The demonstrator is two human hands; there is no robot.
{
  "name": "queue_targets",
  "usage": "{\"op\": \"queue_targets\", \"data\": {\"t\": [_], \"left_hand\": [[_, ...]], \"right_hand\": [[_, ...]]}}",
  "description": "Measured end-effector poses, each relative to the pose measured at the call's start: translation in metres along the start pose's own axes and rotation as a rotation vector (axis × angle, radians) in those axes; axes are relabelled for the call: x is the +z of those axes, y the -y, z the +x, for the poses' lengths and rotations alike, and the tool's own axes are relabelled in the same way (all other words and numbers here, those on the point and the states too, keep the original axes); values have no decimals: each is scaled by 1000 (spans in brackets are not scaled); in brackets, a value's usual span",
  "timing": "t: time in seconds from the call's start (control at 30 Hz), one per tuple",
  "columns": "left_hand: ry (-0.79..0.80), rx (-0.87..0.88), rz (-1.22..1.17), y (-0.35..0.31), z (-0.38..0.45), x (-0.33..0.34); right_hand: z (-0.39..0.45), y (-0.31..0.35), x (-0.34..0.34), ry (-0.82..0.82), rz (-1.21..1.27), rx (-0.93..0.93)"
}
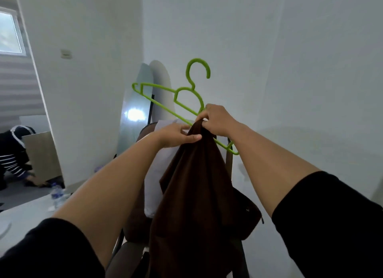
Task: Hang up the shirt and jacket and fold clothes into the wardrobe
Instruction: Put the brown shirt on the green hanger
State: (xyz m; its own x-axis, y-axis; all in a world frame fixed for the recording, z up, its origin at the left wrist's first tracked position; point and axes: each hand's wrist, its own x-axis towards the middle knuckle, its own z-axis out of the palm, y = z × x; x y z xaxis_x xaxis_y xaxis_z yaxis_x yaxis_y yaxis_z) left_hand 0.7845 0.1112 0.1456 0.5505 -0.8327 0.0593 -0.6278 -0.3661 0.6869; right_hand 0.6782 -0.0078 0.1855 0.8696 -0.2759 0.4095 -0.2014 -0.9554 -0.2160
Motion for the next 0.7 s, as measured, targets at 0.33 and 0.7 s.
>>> {"op": "queue_targets", "data": {"t": [0.33,0.7], "left_hand": [[-400,68,-456,-54,-27,8],[-99,-114,22,-47,-62,9]], "right_hand": [[-72,-36,-33,99,331,222],[-106,-63,-70,42,314,286]]}}
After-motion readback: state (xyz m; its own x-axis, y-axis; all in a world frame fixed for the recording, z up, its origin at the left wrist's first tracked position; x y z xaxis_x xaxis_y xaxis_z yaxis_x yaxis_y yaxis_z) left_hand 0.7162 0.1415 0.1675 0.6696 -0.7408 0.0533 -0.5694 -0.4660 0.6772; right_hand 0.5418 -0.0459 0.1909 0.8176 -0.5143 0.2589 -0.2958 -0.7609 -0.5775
